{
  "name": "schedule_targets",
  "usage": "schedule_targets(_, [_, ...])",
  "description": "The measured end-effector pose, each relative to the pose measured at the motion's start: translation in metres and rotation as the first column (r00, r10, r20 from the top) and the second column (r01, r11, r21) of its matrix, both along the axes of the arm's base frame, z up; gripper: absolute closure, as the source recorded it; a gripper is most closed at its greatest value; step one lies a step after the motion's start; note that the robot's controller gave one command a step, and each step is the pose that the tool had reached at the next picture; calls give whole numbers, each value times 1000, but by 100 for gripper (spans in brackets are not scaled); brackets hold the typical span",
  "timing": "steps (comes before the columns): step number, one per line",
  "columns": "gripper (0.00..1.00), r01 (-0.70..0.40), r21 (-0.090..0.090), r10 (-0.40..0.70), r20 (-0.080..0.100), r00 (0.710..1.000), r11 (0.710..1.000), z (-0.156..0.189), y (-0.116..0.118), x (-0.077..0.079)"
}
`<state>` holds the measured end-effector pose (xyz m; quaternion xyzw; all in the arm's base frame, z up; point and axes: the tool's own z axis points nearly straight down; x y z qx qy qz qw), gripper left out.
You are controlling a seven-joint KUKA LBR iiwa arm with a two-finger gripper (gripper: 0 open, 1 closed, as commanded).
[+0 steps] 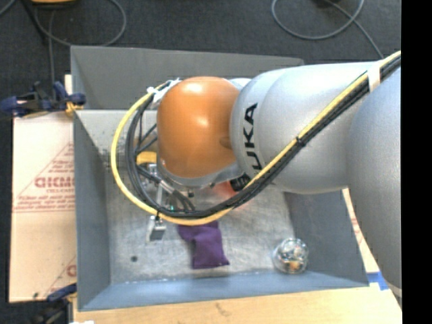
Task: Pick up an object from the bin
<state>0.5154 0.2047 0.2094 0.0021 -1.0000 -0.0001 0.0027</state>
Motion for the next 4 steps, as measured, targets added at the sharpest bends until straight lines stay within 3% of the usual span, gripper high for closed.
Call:
schedule_targets(1, [0, 4, 2, -4, 8, 1000, 1000, 5, -1, 2])
schedule_targets(2, [0, -52, 1, 52, 11, 999, 999, -28, -33, -18])
schedule_targets(3, [0, -236, 0, 236, 4, 972, 972, -14, -75, -27])
schedule_targets(4, [0, -328, -3, 328, 14, 945, 945, -44, -114, 4])
